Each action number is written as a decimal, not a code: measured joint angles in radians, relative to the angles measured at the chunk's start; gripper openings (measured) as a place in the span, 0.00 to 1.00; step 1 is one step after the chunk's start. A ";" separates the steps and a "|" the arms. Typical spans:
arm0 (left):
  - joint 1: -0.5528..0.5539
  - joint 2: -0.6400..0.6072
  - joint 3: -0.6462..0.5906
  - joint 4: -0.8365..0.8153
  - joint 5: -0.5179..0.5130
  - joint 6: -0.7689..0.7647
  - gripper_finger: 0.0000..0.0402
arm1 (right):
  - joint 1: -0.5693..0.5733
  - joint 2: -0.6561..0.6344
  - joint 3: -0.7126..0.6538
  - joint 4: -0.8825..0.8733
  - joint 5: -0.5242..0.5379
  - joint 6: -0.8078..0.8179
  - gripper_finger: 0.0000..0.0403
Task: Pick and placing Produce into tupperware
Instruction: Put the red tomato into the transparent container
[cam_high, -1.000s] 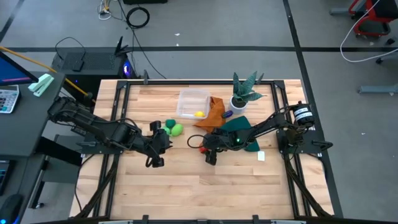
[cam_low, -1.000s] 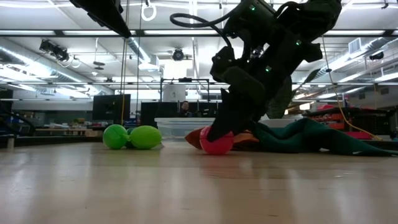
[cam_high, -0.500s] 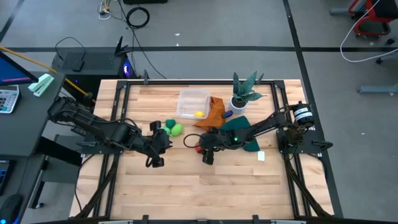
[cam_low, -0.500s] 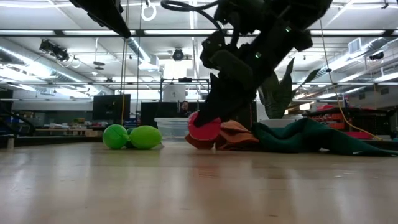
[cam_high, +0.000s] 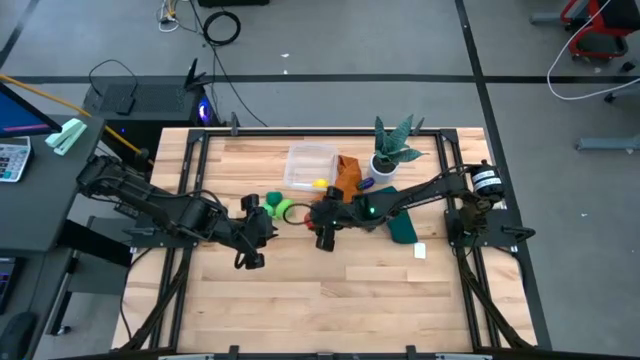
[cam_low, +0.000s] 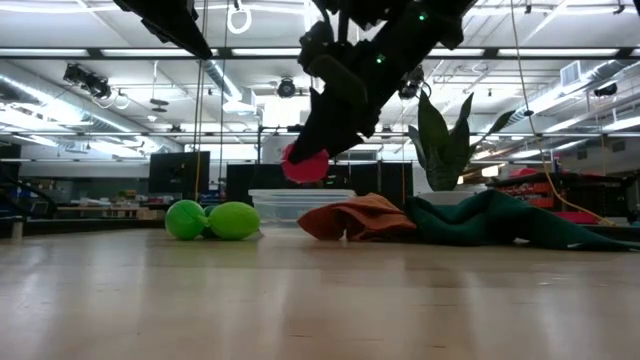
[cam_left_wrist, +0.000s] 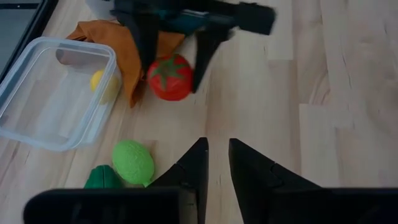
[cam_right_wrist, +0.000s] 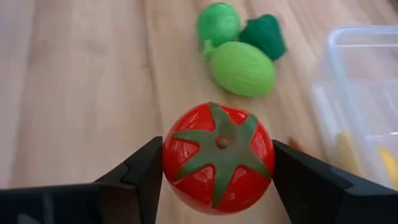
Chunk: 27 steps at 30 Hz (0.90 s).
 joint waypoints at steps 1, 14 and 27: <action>0.000 -0.005 0.000 0.000 0.000 0.002 0.17 | -0.010 0.000 0.003 -0.006 0.000 -0.002 0.54; 0.013 -0.383 -0.218 0.142 -0.079 -0.016 0.17 | -0.108 0.000 0.011 -0.002 -0.005 -0.050 0.54; 0.039 -0.610 -0.448 0.206 -0.075 0.004 0.16 | -0.241 0.000 0.096 0.003 -0.008 -0.089 0.54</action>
